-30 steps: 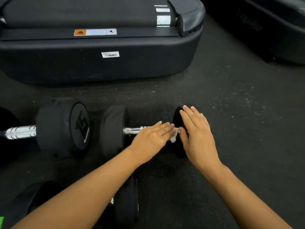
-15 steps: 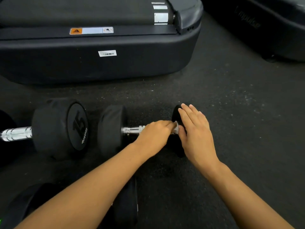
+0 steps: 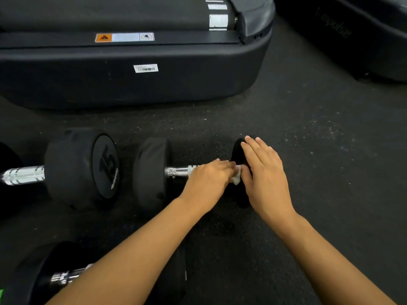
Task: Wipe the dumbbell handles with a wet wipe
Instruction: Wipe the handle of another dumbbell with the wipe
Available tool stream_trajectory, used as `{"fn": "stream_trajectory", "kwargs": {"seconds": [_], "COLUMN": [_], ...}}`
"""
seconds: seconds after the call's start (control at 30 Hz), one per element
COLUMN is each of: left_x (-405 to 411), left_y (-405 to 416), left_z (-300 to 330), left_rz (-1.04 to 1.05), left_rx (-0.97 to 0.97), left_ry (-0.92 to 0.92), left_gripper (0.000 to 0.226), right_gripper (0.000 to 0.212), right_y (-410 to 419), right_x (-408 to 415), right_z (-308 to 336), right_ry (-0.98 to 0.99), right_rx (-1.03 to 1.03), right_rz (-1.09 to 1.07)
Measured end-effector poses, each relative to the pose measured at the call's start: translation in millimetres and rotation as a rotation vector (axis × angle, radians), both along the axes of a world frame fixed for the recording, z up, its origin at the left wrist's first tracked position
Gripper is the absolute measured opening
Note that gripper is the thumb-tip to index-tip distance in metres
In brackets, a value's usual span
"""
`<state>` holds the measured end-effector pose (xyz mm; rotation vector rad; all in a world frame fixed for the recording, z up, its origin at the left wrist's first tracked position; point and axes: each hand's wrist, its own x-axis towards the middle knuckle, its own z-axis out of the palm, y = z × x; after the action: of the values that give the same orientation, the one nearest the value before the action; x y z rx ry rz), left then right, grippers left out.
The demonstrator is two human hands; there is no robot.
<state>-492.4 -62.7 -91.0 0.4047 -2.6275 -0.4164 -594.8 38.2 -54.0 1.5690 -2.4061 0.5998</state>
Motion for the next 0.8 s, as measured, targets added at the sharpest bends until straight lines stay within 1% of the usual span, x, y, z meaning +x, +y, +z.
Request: {"fn": "stream_trajectory", "kwargs": {"seconds": [0.1, 0.3, 0.4, 0.5, 0.6, 0.67, 0.73, 0.8], "left_x": [11.5, 2.7, 1.7, -8.2, -10.7, -9.8, -11.2, -10.7], "left_y": [-4.7, -2.3, -1.1, 3.3, 0.1, -5.8, -3.3, 3.0], "left_z": [-12.4, -9.3, -9.2, -3.1, 12.4, 13.3, 13.7, 14.7], "left_rz": [0.019, -0.033, -0.045, -0.019, 0.054, 0.120, 0.099, 0.092], "left_rx": [-0.104, -0.160, -0.122, -0.079, 0.052, 0.082, 0.091, 0.151], "left_ry": [0.075, 0.055, 0.053, 0.028, -0.103, -0.156, -0.115, -0.062], "left_gripper": [0.032, 0.043, 0.041, 0.028, 0.016, 0.014, 0.016, 0.017], "right_gripper": [0.045, 0.044, 0.045, 0.042, 0.041, 0.044, 0.047, 0.047], "right_y": [0.4, -1.2, -1.1, -2.5, -1.7, -1.4, 0.3, 1.0], "right_x": [-0.9, -0.8, -1.1, -0.2, -0.9, -0.6, -1.3, -1.6], "right_z": [-0.5, 0.8, 0.1, -1.2, 0.8, 0.4, -0.4, -0.7], "right_ry": [-0.010, -0.013, -0.010, 0.000, 0.008, -0.003, -0.008, -0.006], "right_rx": [0.007, 0.000, 0.001, -0.014, -0.013, 0.001, 0.003, 0.001], "right_rz": [0.006, 0.001, -0.004, -0.006, -0.007, -0.002, 0.006, 0.007]}}
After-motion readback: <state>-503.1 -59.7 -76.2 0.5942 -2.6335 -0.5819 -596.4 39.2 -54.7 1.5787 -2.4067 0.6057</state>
